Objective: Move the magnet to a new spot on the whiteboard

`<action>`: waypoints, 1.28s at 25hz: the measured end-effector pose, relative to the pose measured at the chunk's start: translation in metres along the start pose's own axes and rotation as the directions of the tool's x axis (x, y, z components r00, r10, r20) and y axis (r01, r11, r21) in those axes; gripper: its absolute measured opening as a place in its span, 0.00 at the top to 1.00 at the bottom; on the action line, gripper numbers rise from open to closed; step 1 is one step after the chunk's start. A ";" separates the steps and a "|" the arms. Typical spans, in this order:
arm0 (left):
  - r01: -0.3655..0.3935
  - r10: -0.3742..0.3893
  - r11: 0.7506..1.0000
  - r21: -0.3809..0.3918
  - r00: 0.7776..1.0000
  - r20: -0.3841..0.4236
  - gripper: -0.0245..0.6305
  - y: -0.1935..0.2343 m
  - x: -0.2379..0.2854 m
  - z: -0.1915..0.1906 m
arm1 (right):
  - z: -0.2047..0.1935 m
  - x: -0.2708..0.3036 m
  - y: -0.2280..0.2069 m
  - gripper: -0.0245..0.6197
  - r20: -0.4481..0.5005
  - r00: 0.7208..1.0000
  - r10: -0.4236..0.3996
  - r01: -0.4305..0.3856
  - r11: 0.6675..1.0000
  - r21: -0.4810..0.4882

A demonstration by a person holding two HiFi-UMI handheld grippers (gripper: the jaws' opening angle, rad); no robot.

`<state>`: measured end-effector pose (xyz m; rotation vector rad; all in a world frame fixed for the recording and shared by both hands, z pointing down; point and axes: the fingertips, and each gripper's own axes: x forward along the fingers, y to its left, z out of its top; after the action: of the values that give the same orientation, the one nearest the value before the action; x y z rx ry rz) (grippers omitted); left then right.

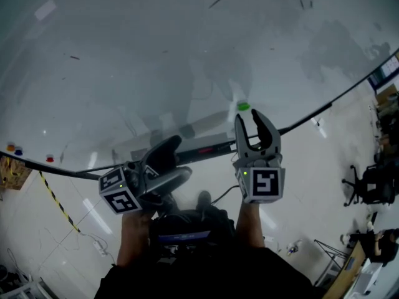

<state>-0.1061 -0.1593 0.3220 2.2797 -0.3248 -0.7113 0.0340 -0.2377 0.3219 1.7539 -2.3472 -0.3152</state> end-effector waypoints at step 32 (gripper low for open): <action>-0.009 0.008 1.000 -0.027 1.000 -0.028 0.29 -0.004 0.038 -0.020 | 0.023 -0.036 -0.025 0.73 0.077 0.988 0.132 -0.138 0.987 0.080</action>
<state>-0.0638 -0.1609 0.3158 2.2594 -0.3099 -0.6751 0.0609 -0.2093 0.2916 1.6345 -2.5509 -0.2642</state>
